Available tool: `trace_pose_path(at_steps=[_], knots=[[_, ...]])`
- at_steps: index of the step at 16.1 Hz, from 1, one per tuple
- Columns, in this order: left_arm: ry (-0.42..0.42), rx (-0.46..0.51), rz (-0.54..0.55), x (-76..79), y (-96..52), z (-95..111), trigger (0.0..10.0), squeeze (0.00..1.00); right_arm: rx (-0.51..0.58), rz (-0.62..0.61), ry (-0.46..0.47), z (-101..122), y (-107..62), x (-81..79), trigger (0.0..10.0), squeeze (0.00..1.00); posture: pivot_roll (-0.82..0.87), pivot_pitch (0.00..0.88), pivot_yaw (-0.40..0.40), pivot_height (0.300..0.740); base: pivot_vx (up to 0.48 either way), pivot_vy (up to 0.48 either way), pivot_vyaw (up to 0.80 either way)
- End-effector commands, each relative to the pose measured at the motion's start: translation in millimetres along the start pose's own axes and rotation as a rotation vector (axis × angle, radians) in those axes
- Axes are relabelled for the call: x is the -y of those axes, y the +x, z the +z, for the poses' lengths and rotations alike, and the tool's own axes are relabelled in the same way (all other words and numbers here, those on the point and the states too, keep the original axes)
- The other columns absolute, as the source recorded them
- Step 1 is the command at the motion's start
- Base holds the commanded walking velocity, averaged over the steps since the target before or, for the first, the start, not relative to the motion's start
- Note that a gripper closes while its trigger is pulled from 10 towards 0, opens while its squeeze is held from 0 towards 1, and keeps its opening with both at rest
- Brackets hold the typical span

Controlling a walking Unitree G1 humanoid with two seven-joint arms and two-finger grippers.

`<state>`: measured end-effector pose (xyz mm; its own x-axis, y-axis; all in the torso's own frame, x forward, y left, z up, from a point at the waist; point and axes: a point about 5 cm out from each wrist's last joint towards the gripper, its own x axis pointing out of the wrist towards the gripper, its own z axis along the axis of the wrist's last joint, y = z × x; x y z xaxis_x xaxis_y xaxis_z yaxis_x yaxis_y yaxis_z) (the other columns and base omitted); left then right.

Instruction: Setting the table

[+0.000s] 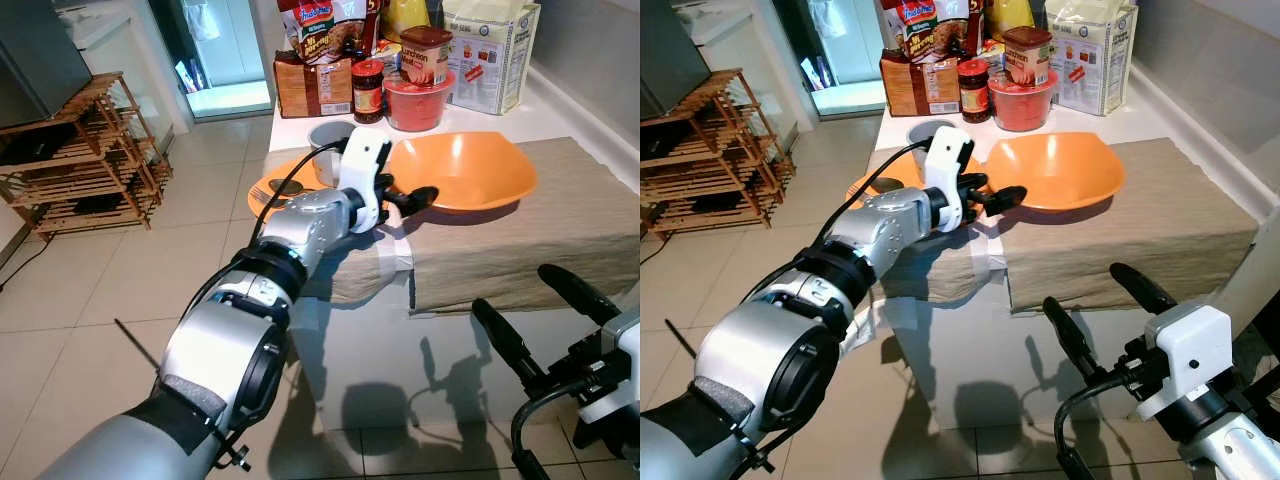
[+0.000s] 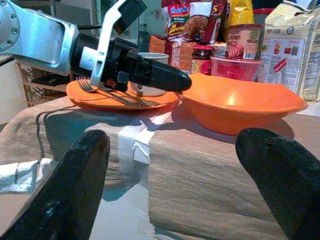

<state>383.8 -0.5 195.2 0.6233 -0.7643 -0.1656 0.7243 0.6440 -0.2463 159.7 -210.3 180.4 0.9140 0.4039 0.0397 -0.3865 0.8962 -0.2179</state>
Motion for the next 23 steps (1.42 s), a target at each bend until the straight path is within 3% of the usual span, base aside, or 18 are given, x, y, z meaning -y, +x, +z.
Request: trace_pose_path(at_steps=[1,4,7,14,19,23], knots=[[-0.005,0.014,0.011,-0.8,0.1,9.9,10.0,0.00,0.015,-0.001,-0.006,3.8,1.5,1.0,10.0,0.00,-0.22,0.000,0.166,0.740,0.000,0.000,0.00],[-0.021,0.018,0.026,-0.6,1.0,16.2,10.0,0.00,0.021,0.001,0.019,2.2,5.2,-5.4,10.0,0.00,-0.22,0.007,0.168,0.740,0.000,0.000,0.00],[-0.042,-0.011,0.107,-11.3,-3.6,16.4,10.0,0.00,0.030,0.010,0.041,1.1,10.0,-13.1,10.0,0.00,-0.21,0.005,0.168,0.740,0.000,0.000,0.00],[-0.074,-0.035,0.234,-24.0,-10.9,30.4,10.0,0.00,0.029,0.021,0.050,-2.2,13.4,-14.8,10.0,0.00,-0.20,0.000,0.173,0.740,0.000,0.000,0.00],[-0.142,-0.058,0.219,-15.1,-4.7,23.1,10.0,0.00,0.033,0.031,0.067,-2.0,14.9,-18.0,10.0,0.00,-0.21,0.001,0.168,0.740,0.000,0.000,0.00],[-0.238,0.024,0.199,-5.7,-0.1,40.2,10.0,0.00,0.026,0.041,0.074,-3.5,14.9,-20.5,10.0,0.00,-0.22,0.006,0.162,0.740,0.000,0.000,0.00]])
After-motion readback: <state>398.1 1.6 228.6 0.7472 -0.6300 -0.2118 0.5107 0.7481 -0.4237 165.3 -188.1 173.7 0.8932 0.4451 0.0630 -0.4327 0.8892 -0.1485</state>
